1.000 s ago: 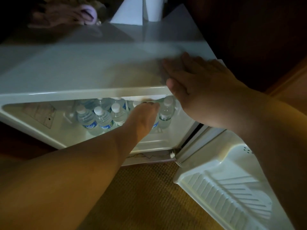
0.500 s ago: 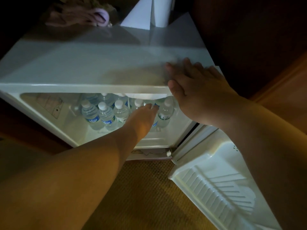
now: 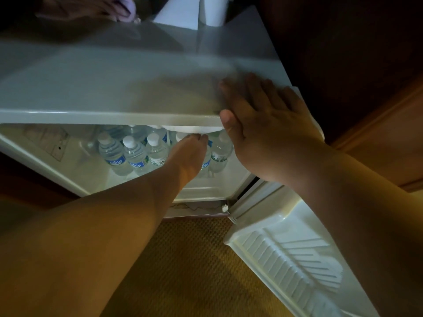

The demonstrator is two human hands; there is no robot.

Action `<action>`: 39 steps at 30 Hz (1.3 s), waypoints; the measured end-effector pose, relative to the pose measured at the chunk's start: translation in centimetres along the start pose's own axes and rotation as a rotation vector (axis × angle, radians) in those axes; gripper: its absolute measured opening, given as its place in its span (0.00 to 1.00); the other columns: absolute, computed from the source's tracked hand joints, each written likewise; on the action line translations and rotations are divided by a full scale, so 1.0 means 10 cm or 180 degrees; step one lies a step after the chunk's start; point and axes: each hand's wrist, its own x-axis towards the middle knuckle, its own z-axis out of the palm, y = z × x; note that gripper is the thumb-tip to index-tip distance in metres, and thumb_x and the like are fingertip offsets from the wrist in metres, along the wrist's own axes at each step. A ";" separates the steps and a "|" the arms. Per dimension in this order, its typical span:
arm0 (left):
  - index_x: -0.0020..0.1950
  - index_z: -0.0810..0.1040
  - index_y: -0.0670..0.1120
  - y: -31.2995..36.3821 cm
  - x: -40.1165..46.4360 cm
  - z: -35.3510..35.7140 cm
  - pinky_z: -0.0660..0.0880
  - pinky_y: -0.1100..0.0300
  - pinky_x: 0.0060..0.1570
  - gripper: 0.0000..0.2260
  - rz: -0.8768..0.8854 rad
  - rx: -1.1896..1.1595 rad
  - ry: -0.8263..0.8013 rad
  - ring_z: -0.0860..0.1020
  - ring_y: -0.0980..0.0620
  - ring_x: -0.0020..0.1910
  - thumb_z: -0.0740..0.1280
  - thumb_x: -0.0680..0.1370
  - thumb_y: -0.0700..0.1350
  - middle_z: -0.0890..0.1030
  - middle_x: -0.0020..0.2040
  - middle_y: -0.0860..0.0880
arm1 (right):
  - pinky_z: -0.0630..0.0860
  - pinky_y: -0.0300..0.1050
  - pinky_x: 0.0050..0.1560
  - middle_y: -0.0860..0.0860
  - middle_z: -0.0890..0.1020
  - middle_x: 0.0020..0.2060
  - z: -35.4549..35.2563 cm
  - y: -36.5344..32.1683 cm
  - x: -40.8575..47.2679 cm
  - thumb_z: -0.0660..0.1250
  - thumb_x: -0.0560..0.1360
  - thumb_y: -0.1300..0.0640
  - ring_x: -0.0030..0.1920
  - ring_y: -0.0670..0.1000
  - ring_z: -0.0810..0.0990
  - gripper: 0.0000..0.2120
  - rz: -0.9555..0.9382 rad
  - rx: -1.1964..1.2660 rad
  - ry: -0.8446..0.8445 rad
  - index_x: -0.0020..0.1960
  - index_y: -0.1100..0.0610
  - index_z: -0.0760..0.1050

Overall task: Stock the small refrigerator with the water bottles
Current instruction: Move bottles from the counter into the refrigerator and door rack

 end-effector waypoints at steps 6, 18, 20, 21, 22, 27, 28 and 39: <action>0.78 0.69 0.44 -0.01 -0.03 0.00 0.80 0.44 0.62 0.26 0.0085 -0.0070 -0.0029 0.80 0.38 0.64 0.68 0.80 0.35 0.77 0.71 0.40 | 0.44 0.61 0.81 0.56 0.48 0.84 0.02 0.01 0.00 0.38 0.84 0.38 0.83 0.59 0.47 0.28 0.0017 -0.0006 -0.0002 0.83 0.41 0.38; 0.77 0.73 0.48 0.24 -1.55 -0.60 0.77 0.50 0.63 0.23 -0.0622 -0.0909 0.0366 0.76 0.44 0.70 0.67 0.82 0.48 0.76 0.73 0.45 | 0.41 0.61 0.80 0.56 0.43 0.84 -0.09 -0.01 -0.01 0.39 0.85 0.39 0.83 0.60 0.43 0.27 0.0038 0.0048 -0.0334 0.82 0.39 0.38; 0.76 0.73 0.47 0.32 -1.92 -0.85 0.76 0.50 0.66 0.23 -0.0834 -0.1049 0.0460 0.77 0.44 0.69 0.68 0.82 0.48 0.77 0.71 0.43 | 0.39 0.61 0.80 0.56 0.40 0.83 -0.17 -0.02 -0.01 0.39 0.85 0.39 0.83 0.59 0.40 0.28 0.0073 0.0133 -0.0546 0.82 0.40 0.36; 0.76 0.74 0.47 0.35 -2.08 -1.03 0.76 0.49 0.67 0.22 -0.0999 -0.1158 0.0544 0.77 0.44 0.69 0.68 0.81 0.47 0.78 0.71 0.43 | 0.38 0.62 0.80 0.56 0.38 0.83 -0.24 -0.04 -0.03 0.39 0.85 0.39 0.83 0.60 0.39 0.28 0.0099 0.0151 -0.0699 0.82 0.40 0.35; 0.76 0.74 0.47 0.37 -2.21 -1.22 0.76 0.49 0.67 0.22 -0.1193 -0.1284 0.0650 0.76 0.44 0.70 0.69 0.81 0.47 0.78 0.71 0.44 | 0.37 0.64 0.79 0.55 0.37 0.83 -0.32 -0.07 -0.08 0.39 0.85 0.38 0.82 0.60 0.37 0.29 0.0132 0.0136 -0.0878 0.82 0.41 0.34; 0.76 0.75 0.48 0.39 -2.62 -2.47 0.80 0.46 0.62 0.23 -0.1386 -0.1412 0.1374 0.80 0.44 0.65 0.72 0.80 0.47 0.79 0.70 0.47 | 0.37 0.68 0.78 0.49 0.36 0.83 -1.10 -0.39 -0.77 0.38 0.83 0.35 0.81 0.56 0.33 0.30 0.0047 0.0660 -0.0719 0.81 0.39 0.31; 0.76 0.75 0.48 0.41 -2.65 -2.78 0.81 0.45 0.61 0.23 -0.1323 -0.1378 0.1529 0.80 0.44 0.65 0.72 0.80 0.47 0.79 0.70 0.46 | 0.40 0.66 0.80 0.48 0.39 0.83 -1.37 -0.44 -0.94 0.39 0.83 0.35 0.82 0.55 0.35 0.30 0.0067 0.0892 -0.0366 0.82 0.40 0.33; 0.73 0.75 0.48 0.91 -2.56 -6.44 0.77 0.49 0.61 0.22 -0.0461 -0.0970 0.2663 0.77 0.49 0.63 0.72 0.79 0.50 0.76 0.65 0.49 | 0.68 0.48 0.69 0.47 0.61 0.81 -4.66 -0.24 -1.81 0.63 0.79 0.41 0.78 0.50 0.61 0.35 0.0132 0.1323 0.1735 0.81 0.39 0.51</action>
